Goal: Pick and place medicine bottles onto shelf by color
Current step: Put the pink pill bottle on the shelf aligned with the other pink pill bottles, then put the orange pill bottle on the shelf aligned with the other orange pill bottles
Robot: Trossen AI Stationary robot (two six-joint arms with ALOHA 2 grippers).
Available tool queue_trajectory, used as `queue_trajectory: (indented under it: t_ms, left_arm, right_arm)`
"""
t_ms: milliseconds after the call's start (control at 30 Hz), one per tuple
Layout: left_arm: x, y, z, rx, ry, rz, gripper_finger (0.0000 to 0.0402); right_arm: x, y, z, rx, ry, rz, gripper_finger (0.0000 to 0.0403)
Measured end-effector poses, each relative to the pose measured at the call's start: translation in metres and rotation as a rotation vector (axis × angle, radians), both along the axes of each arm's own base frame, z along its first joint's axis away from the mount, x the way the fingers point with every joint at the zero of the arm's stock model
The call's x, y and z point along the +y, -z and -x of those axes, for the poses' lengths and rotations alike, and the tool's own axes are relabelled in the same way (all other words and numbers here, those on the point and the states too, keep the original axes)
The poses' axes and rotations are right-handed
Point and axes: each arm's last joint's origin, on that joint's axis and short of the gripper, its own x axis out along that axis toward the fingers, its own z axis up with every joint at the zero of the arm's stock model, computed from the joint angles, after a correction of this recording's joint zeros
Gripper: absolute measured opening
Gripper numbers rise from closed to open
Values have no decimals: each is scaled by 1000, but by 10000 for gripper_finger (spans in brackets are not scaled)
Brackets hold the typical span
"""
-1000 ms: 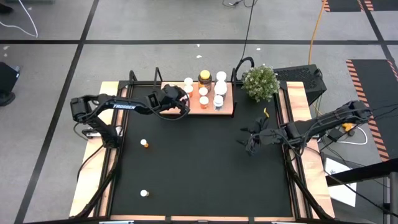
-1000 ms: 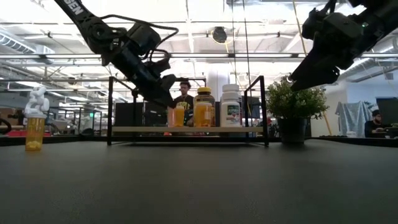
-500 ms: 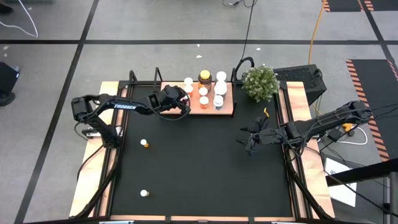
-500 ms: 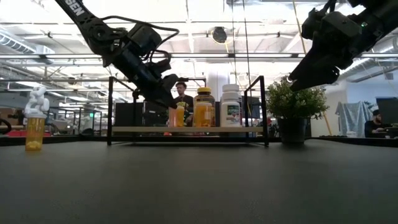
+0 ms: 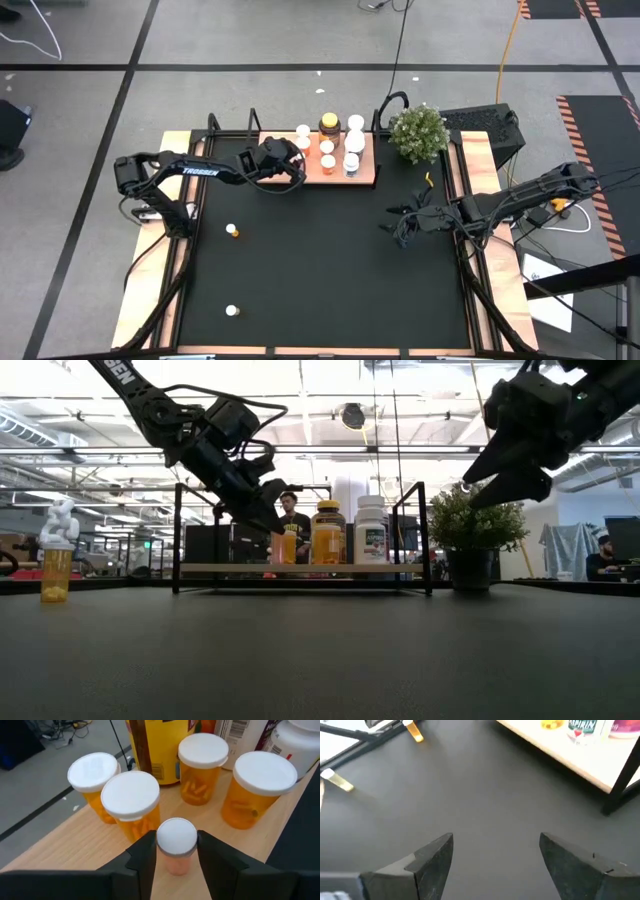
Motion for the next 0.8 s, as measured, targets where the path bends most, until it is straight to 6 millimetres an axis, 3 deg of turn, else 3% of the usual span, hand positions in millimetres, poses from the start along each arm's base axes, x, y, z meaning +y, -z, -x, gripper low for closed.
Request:
queue_trajectory:
  t_ms: [333, 567, 800]
  left_arm:
    - [-3, -5, 0, -4, 43, -15, 266]
    - [-22, -48, 14, -12, 146, 35, 335]
    - [-70, -96, 21, 202, 312, 160, 369]
  right_arm:
    - [1, 0, 0, -10, 8, -129, 293]
    - [4, -8, -7, -98, -26, -400, 286]
    - [19, -8, -18, -115, -208, -483, 244]
